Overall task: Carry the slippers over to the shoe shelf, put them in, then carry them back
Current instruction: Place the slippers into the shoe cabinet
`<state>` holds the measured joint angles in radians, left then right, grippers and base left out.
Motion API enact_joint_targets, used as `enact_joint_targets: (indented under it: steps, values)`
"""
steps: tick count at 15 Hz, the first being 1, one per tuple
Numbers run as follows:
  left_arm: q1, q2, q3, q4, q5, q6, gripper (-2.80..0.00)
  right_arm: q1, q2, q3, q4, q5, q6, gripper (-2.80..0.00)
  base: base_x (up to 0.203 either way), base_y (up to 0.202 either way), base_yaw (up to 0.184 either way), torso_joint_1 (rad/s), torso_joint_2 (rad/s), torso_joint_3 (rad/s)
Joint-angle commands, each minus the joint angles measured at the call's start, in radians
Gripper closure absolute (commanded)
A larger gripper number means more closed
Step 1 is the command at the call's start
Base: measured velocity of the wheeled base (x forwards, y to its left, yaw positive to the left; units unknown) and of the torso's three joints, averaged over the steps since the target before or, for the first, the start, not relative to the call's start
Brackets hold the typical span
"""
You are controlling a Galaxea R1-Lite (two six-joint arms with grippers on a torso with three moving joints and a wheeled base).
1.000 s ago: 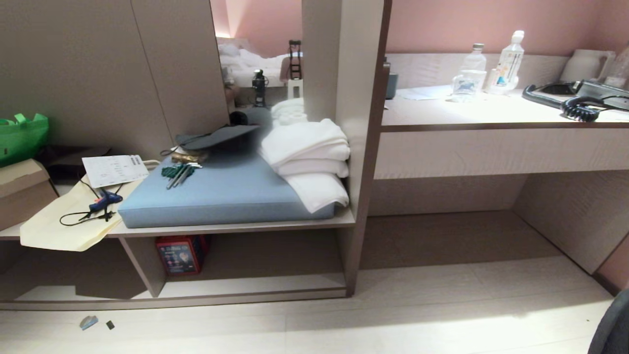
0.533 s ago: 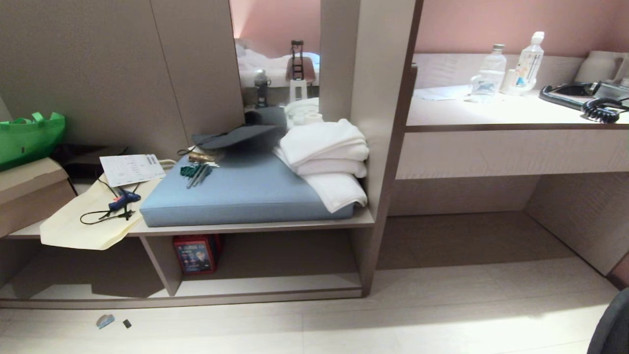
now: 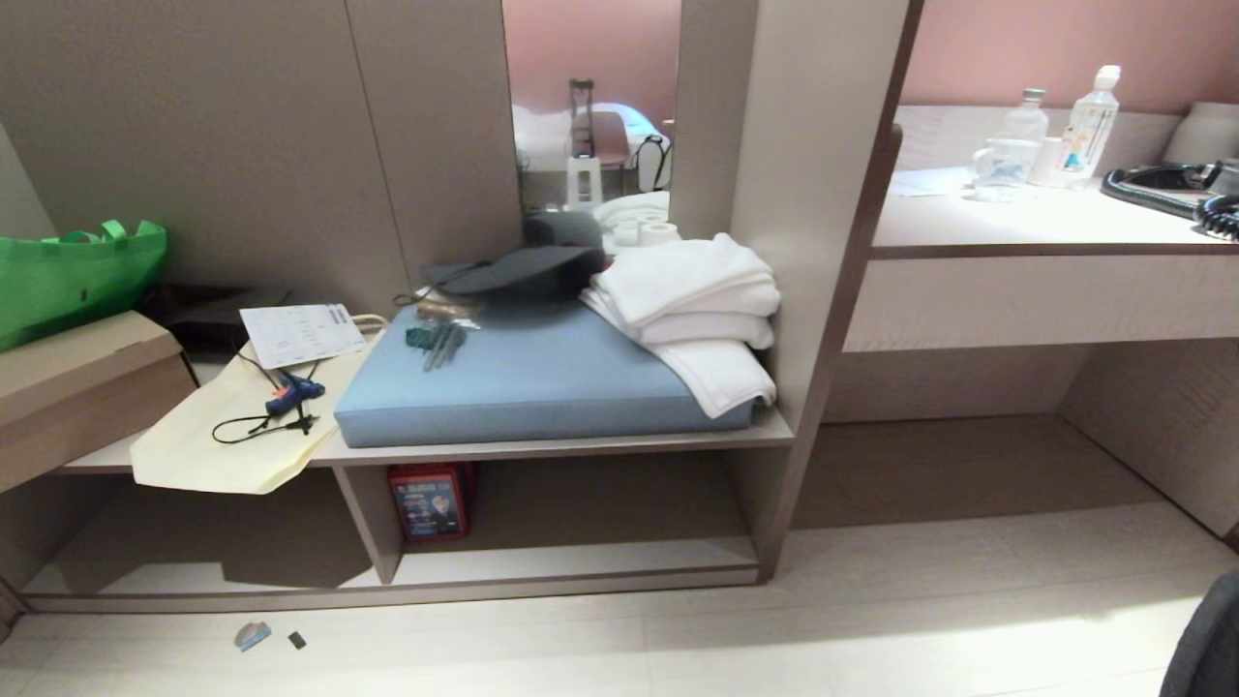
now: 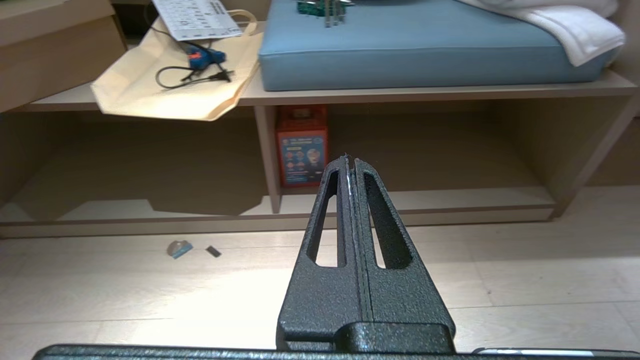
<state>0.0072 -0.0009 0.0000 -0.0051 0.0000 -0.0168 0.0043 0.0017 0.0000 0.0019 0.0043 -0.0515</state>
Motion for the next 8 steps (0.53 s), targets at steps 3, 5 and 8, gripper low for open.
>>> enact_joint_targets:
  steps: [3,5,8]
  values:
    - [0.000,0.001,0.000,-0.001,0.000,0.000,0.00,0.000,0.001,0.000,0.000,0.000,-0.001,0.00,0.000,0.192,-0.001,0.003,0.00,0.005]
    - [0.000,0.001,0.000,0.000,0.000,0.000,0.00,0.000,0.001,0.000,0.000,0.000,-0.001,0.00,0.000,0.118,-0.001,0.002,0.00,0.004]
    - [0.000,0.001,0.000,0.000,0.000,0.000,0.00,0.000,0.001,0.000,0.001,0.000,-0.001,0.00,0.000,0.000,0.000,0.000,0.00,0.000]
